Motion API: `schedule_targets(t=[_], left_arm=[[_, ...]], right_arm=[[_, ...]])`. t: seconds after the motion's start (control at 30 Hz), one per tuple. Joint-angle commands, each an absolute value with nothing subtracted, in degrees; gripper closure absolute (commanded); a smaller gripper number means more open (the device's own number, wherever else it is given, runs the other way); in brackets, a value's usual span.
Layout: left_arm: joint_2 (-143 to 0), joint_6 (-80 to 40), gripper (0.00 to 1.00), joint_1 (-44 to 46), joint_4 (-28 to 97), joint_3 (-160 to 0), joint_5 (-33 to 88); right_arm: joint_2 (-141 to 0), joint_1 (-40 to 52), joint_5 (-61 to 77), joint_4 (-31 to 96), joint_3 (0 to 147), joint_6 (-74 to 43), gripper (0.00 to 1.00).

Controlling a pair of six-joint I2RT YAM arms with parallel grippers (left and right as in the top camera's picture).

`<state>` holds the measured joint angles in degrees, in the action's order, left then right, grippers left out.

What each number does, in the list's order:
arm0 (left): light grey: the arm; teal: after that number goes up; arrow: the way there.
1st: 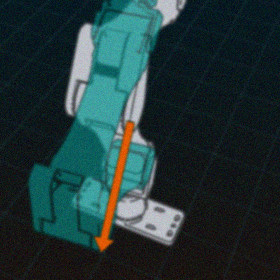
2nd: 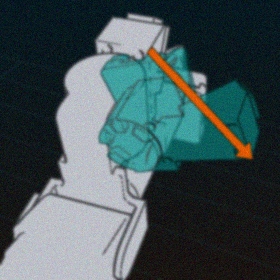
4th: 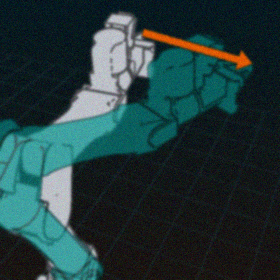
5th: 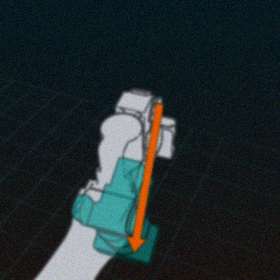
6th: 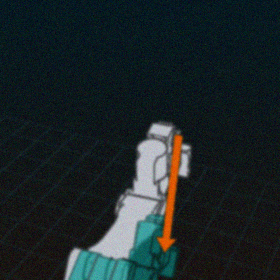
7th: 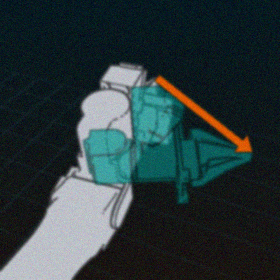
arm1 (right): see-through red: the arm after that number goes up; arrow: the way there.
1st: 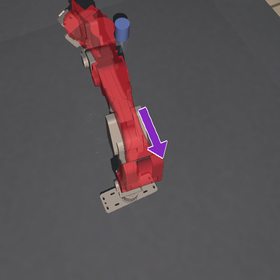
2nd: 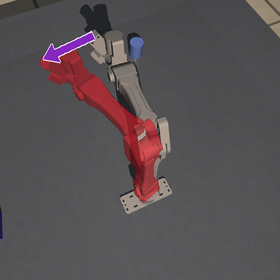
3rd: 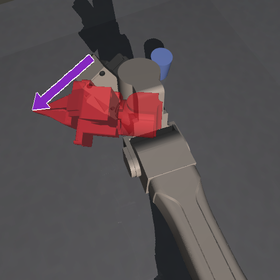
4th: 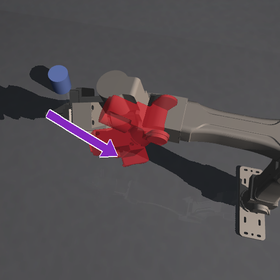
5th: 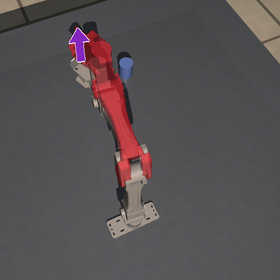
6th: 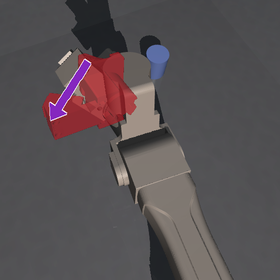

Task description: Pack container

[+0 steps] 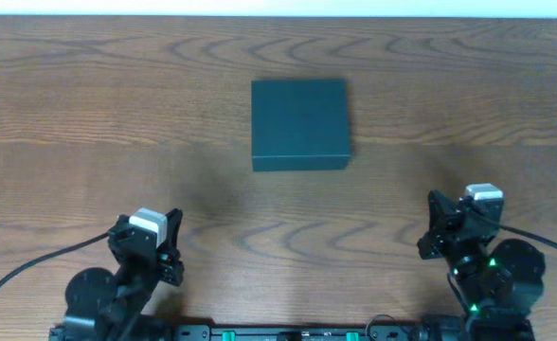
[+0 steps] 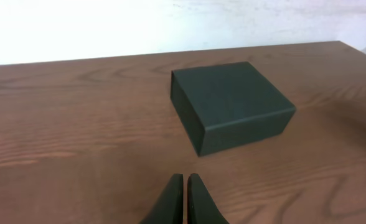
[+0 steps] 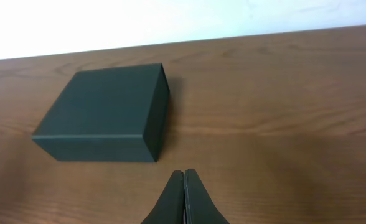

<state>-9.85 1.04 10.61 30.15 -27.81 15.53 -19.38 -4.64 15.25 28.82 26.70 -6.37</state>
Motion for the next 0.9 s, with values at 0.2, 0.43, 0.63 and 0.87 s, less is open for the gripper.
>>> schedule_targets(t=[0.2,0.43,0.63,0.87], left_arm=[[-9.13,-0.89,0.94,10.63,21.50,-19.09,16.64],[-9.13,-2.83,0.94,10.98,15.33,-12.34,16.49],[-9.15,-5.32,0.94,13.34,8.23,-5.26,13.37],[-9.15,-2.63,0.94,15.16,8.84,-2.68,11.79]], right_arm=[[-18.98,-2.48,15.81,18.00,16.43,-9.39,0.98],[-18.98,4.91,6.39,14.87,14.31,-12.19,0.98],[-19.00,13.19,-1.69,14.31,12.29,-11.73,0.98],[-19.00,19.20,-7.31,12.93,8.73,-11.75,0.98]])
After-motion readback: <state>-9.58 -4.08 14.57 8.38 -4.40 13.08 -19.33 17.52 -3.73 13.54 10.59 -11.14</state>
